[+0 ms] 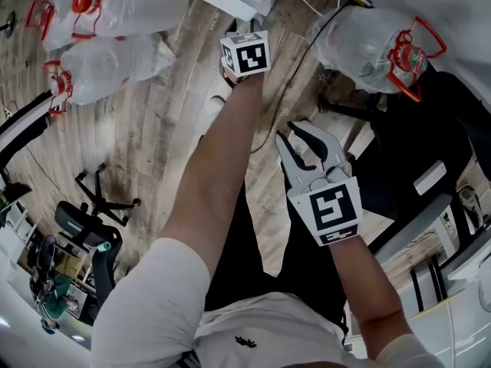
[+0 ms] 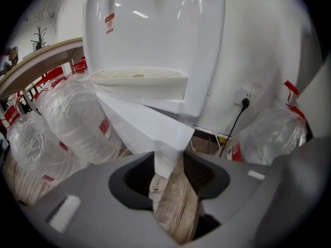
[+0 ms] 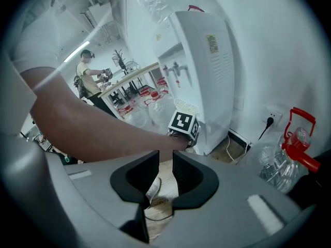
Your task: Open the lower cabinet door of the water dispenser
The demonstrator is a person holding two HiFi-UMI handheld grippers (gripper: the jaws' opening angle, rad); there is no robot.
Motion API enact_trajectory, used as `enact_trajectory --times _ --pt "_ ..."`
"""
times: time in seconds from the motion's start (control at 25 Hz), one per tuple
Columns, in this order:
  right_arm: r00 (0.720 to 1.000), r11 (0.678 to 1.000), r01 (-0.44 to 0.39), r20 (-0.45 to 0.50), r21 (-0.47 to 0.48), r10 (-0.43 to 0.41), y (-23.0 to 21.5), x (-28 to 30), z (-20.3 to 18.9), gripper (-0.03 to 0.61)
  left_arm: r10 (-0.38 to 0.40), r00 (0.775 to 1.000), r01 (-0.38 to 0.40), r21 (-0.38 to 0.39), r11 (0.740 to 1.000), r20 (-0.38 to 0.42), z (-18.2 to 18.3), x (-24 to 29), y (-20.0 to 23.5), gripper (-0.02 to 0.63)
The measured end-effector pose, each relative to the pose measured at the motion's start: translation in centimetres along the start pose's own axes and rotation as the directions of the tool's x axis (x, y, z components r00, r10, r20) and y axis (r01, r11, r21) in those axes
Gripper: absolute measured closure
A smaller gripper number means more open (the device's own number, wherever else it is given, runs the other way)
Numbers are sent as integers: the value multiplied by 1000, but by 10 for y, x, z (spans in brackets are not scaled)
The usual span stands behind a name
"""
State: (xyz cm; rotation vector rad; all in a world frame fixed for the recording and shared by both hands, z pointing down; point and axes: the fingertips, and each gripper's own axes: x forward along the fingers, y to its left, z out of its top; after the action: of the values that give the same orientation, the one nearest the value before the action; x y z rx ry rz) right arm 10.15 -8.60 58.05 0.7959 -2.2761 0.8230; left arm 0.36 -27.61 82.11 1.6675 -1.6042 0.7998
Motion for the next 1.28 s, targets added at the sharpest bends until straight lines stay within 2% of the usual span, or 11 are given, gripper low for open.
enact_trajectory --times 0.8,1.28 --pt "993 985 -90 -95 -149 77 78 37 -4 512 17 999 -16 20 1000 -47 -71 -57 96 388" --pt "983 966 -149 -135 -213 122 125 74 15 512 25 997 -24 12 1000 -77 -92 -78 167 388"
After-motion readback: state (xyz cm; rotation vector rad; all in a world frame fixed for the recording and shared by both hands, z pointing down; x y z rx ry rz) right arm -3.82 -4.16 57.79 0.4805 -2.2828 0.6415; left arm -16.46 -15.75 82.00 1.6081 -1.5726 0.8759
